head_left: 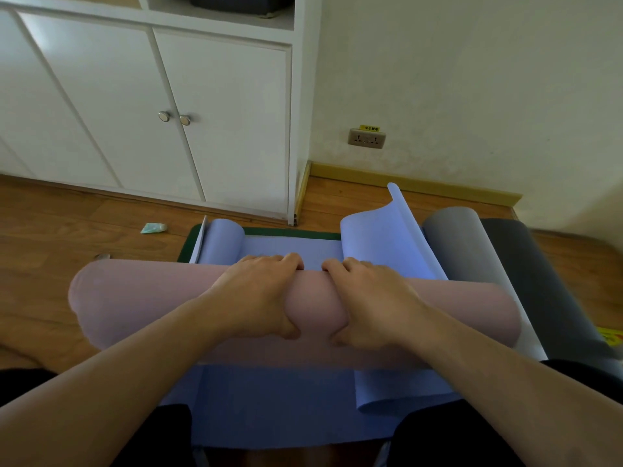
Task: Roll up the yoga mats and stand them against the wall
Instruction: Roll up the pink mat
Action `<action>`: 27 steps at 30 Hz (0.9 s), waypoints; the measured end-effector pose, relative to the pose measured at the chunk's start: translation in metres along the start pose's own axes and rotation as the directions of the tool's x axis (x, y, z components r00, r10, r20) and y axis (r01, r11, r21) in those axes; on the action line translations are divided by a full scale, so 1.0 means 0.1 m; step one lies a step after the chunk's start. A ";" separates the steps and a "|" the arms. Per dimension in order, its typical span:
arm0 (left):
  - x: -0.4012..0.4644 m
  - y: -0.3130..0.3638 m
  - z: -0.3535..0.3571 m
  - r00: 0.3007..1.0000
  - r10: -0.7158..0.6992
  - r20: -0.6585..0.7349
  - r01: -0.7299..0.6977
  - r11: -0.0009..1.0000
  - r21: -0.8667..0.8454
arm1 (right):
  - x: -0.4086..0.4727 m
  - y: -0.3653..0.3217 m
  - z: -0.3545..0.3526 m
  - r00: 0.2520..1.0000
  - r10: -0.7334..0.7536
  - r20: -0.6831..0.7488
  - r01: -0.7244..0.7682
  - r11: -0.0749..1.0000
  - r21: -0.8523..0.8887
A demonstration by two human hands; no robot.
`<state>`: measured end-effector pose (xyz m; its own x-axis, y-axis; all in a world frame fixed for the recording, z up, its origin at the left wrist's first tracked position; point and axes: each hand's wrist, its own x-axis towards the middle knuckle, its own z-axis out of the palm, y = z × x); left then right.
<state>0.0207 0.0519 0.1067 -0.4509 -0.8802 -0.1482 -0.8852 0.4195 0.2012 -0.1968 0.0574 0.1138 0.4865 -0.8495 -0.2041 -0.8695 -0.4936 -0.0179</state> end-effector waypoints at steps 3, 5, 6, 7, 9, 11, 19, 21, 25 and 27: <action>-0.02 0.01 0.02 1.000 0.019 0.008 -0.019 0.999 0.030 | 0.00 0.01 -0.03 1.000 0.003 -0.019 -0.003 1.000 0.029; -0.02 0.03 0.05 0.999 0.042 -0.017 -0.040 0.992 0.121 | 0.00 0.03 -0.05 1.000 0.019 0.000 -0.019 0.997 0.071; -0.02 0.05 0.07 0.998 0.050 -0.035 -0.044 0.986 0.160 | 0.00 0.03 -0.05 1.000 0.028 0.010 -0.029 0.995 0.093; -0.01 0.06 0.07 0.997 0.053 -0.054 -0.043 0.983 0.177 | 0.00 0.03 -0.04 0.999 0.034 0.018 -0.036 0.994 0.107; 0.01 0.06 0.05 0.995 0.053 -0.086 -0.039 0.988 0.148 | 0.00 0.02 -0.04 0.999 0.028 0.018 -0.030 0.992 0.123; 0.01 0.03 0.01 0.994 0.044 -0.100 -0.036 0.996 0.086 | -0.01 0.01 -0.04 1.000 0.007 -0.008 -0.006 0.994 0.111; -0.04 0.00 -0.05 0.999 -0.026 0.019 0.026 0.999 -0.024 | 0.00 -0.03 -0.05 0.995 -0.048 -0.090 0.049 0.999 0.009; -0.04 0.01 -0.01 1.000 0.005 -0.002 -0.005 0.997 0.073 | 0.00 -0.02 -0.08 0.996 -0.034 -0.086 0.037 0.999 0.026; -0.01 0.02 0.02 0.997 0.034 -0.070 -0.023 0.989 0.147 | -0.02 -0.01 -0.09 0.997 -0.012 -0.078 0.020 0.995 0.098; 0.01 0.00 -0.03 0.994 0.039 -0.106 -0.028 0.994 0.106 | -0.03 -0.01 -0.09 0.996 -0.020 -0.087 0.028 0.995 0.092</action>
<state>0.0205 0.0505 0.1099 -0.4704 -0.8817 -0.0364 -0.8795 0.4650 0.1018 -0.1967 0.0583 0.1234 0.5096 -0.8523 -0.1174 -0.8596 -0.4983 -0.1133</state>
